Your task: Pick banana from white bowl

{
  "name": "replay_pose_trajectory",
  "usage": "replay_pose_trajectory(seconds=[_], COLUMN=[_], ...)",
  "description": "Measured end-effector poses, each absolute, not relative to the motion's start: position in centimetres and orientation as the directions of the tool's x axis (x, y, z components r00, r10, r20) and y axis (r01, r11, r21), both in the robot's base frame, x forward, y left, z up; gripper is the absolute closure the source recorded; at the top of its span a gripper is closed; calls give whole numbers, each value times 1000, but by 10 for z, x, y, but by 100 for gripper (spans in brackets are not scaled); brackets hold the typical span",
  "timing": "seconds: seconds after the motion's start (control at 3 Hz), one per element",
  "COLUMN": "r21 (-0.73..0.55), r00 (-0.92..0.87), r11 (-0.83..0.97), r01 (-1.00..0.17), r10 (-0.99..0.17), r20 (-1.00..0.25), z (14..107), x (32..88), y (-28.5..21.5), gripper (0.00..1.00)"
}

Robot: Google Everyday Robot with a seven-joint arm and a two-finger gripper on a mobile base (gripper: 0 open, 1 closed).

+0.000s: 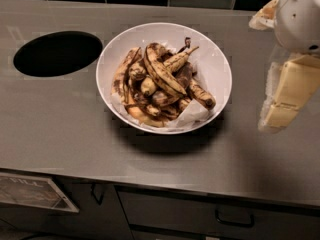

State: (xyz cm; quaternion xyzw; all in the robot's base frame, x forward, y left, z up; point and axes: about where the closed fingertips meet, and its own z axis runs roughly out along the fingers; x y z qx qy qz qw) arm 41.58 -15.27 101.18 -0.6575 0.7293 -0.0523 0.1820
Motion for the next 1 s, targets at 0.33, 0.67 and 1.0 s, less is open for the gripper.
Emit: replay_pose_trajectory(seconds=[0.33,0.67,1.0], r21=[-319,-273,-155], r00=[-45,-27,-31], r11=[122,127,120], r01=[-940,-954,-981], r10=[-970,-939,-877], r20=[-238,-344,-479], z=[1015,1009,982], x=[419,438,469], y=[-143,-124,-100], gripper=[0,0,0])
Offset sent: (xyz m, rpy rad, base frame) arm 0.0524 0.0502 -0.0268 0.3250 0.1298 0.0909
